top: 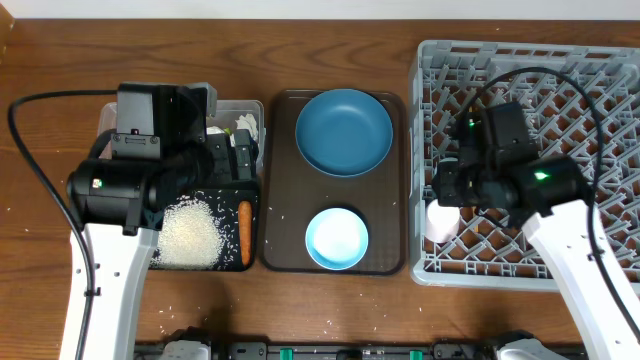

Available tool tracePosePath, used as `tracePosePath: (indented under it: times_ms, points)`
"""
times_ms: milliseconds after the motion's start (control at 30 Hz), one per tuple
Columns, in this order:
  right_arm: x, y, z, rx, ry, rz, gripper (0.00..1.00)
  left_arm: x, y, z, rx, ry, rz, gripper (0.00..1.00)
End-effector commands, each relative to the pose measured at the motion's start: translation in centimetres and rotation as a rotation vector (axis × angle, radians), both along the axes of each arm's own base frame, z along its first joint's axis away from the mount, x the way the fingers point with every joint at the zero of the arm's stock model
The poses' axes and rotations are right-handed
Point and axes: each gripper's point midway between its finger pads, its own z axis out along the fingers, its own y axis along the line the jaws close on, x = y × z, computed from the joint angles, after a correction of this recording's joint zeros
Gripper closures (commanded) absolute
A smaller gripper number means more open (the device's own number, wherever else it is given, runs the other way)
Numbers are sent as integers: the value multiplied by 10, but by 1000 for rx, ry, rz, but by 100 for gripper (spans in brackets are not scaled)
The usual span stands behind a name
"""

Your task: Sort waste into correct bins and load items into the dishwasher rack

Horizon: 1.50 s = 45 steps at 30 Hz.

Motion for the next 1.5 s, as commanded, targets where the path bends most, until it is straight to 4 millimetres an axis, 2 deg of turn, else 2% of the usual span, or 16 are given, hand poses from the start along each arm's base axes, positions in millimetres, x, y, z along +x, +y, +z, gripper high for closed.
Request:
tracePosePath:
  times_ms: [0,233,833,867,967,1000,1133,1467]
  points:
    - [-6,9,-24,4,58,14,65,1,3,0,7,1,12,3]
    - [2,15,-55,-3,37,25,66,1,3,0,7,1,12,3]
    - [14,22,-86,15,-56,22,68,1,3,0,7,1,12,3]
    - [14,22,-86,15,-57,22,70,1,3,0,7,1,12,3]
    - [15,20,-86,6,-62,18,89,1,3,0,7,1,12,3]
    - [15,18,-87,-7,-61,13,91,1,3,0,7,1,12,3]
    - [15,5,-89,-75,-61,-15,92,1,3,0,7,1,12,3]
    - [10,-11,-93,-111,-31,-4,97,1,3,0,7,1,12,4]
